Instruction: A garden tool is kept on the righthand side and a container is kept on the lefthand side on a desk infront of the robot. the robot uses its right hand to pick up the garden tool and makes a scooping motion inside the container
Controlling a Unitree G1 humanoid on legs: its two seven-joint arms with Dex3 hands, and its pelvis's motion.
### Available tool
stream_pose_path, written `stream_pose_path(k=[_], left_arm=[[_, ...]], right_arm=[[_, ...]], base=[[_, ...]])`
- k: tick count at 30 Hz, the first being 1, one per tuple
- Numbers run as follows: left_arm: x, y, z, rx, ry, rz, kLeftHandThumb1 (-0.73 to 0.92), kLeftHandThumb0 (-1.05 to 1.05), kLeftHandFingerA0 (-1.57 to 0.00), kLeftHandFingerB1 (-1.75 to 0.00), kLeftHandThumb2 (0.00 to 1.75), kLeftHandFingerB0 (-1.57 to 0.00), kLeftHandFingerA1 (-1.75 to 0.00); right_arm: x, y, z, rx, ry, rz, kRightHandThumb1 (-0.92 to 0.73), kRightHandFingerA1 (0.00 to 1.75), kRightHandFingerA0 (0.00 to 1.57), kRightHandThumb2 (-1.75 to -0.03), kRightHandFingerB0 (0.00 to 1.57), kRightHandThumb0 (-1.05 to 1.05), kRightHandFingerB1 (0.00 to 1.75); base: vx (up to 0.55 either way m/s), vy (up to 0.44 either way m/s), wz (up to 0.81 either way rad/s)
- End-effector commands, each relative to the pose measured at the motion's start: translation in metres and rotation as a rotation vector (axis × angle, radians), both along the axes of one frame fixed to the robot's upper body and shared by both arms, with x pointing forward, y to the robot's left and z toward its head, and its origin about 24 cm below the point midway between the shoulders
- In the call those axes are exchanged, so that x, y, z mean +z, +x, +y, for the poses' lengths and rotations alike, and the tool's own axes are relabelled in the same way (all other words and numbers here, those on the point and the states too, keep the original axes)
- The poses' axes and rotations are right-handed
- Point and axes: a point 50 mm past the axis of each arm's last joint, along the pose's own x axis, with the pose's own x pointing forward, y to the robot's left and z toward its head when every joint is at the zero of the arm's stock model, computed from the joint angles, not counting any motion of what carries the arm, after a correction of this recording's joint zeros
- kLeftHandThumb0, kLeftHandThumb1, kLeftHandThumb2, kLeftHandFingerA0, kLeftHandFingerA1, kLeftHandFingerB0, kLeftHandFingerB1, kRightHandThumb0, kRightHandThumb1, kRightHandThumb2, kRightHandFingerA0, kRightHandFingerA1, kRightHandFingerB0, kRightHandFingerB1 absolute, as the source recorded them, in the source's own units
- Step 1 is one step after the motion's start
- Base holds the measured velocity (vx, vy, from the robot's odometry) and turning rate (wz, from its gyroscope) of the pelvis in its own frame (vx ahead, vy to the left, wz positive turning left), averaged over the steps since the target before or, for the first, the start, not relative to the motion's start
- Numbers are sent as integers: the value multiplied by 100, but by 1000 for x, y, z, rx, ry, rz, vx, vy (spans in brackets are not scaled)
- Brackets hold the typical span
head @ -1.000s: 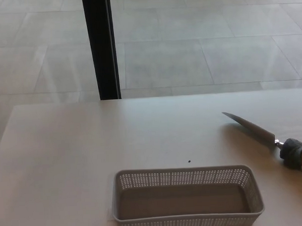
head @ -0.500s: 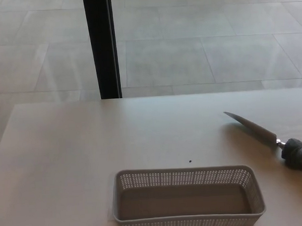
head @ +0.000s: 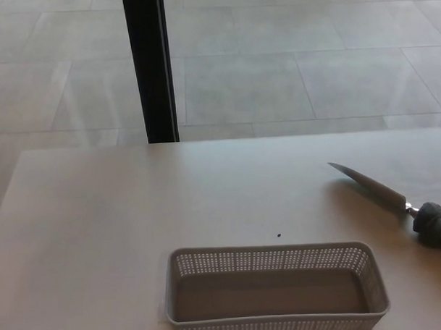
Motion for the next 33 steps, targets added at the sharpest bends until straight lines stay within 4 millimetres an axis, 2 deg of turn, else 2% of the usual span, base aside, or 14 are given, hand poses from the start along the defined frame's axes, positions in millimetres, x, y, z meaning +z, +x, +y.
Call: stream_pose_path(k=[1, 4, 5, 6, 13, 15, 17, 18, 19, 22, 24, 25, 29, 33], left_arm=[[4, -3, 6, 19, 6, 2, 63, -44, -65, -51, 58, -60, -67], [2, -7, 4, 25, -3, 12, 63, -45, -62, -48, 59, -58, -61], [1, -7, 3, 24, -3, 12, 63, -45, -62, -48, 59, -57, -60], [1, -7, 3, 19, -6, 8, 63, -45, -62, -50, 59, -58, -64], [2, -7, 4, 32, 6, 4, 64, -45, -67, -53, 59, -60, -72], [2, -6, 4, 28, 2, 6, 63, -45, -69, -53, 59, -63, -72], [2, -5, 4, 23, 0, 9, 63, -45, -65, -51, 58, -61, -66], [2, -5, 4, 22, -5, 7, 63, -44, -63, -50, 59, -60, -62], [2, -4, 4, 12, -3, 7, 62, -46, -68, -52, 59, -63, -71], [2, -4, 4, 6, -1, 3, 63, -45, -67, -53, 59, -62, -73], [1, -6, 3, 14, -3, 7, 64, -44, -68, -52, 59, -62, -72], [2, -7, 4, 8, 0, 14, 64, -46, -67, -51, 59, -61, -71], [0, -10, 3, 11, 1, 28, 64, -45, -65, -48, 59, -59, -63], [1, -10, 3, -8, 3, 36, 64, -46, -65, -48, 59, -59, -63]], right_arm=[[-15, 22, 39, 106, -310, 288, -61, 14, 7, -102, 12, -92, 12], [-35, 31, 41, 119, -368, 386, -58, 20, 4, -102, 6, -85, 17], [-43, 35, 39, 121, -383, 421, -76, 27, 0, -64, 1, -88, 23], [-53, 40, 37, 99, -457, 484, -66, 15, 9, -104, 9, -96, 10], [-74, 54, 33, 67, -591, 647, -65, 20, 9, -106, 9, -94, 13], [-84, 58, 31, 56, -635, 695, -77, 31, 6, -63, 5, -88, 24], [-87, 58, 31, 51, -657, 711, -62, 28, 0, -103, 15, -90, 18], [-89, 59, 31, 50, -664, 720, -78, 30, 7, -64, 5, -88, 24], [-97, 60, 31, 48, -667, 733, -60, 34, 6, -100, 9, -86, 23], [-104, 62, 32, 54, -688, 748, -77, 31, 8, -64, 11, -86, 23], [-109, 62, 33, 61, -704, 762, -77, 30, 8, -64, 11, -86, 23], [-114, 64, 38, 81, -743, 769, -64, 43, 1, -103, 15, -93, 31], [-119, 67, 49, 112, -765, 767, -35, 51, 1, -100, 0, -39, 49], [-126, 69, 56, 128, -792, 780, -35, 51, 1, -100, 0, -40, 49]], base=[[0, 0, 0], [0, 0, 0], [0, 0, 0], [0, 0, 0], [0, 0, 0], [0, 0, 0], [0, 0, 0], [0, 0, 0], [0, 0, 0], [0, 0, 0], [0, 0, 0], [0, 0, 0], [0, 0, 0], [0, 0, 0]])
